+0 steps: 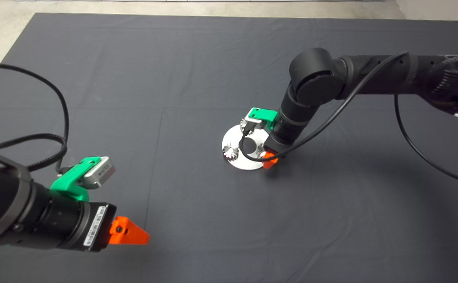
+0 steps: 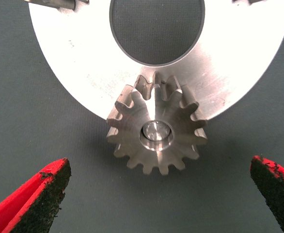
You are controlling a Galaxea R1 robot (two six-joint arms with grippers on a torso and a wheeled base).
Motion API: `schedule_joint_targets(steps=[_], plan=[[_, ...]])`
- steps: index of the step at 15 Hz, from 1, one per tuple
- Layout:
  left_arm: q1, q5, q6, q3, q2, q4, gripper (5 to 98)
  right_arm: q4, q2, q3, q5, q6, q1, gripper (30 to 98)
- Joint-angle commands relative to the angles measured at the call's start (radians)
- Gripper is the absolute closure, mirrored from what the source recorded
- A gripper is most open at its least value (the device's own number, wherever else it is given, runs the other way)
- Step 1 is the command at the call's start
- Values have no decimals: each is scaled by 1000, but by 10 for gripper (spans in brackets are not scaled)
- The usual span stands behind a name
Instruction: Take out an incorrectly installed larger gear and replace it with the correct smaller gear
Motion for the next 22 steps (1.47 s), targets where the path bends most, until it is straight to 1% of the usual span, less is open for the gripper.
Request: schedule_joint_targets(steps=[1,5,7,11,16,17,20,22], plan=[[-7,1,3,12,-3,-20,59,-70,10,-40,-128,-15,-10,307],[-7,1,3,12,-3,-20,59,-74,44,-48,-128,-15,-10,307],[-7,0,3,12,-3,-20,59,-76,56,-70,-128,-15,-10,307],[-7,-1,3,12,-3,-20,59,-78,70,-80,-128,-15,-12,307],[-7,-1,3,12,-3,-20,59,-82,67,-80,-128,-15,-13,309],[-7,-1,3,12,-4,-20,59,-82,69,-80,-128,-13,-13,329],[-7,-1,3,12,-6,-20,59,-82,64,-80,-128,-15,-13,337],[-7,-1,2,12,-6,-20,59,-82,66,-81,-128,-13,-13,387]])
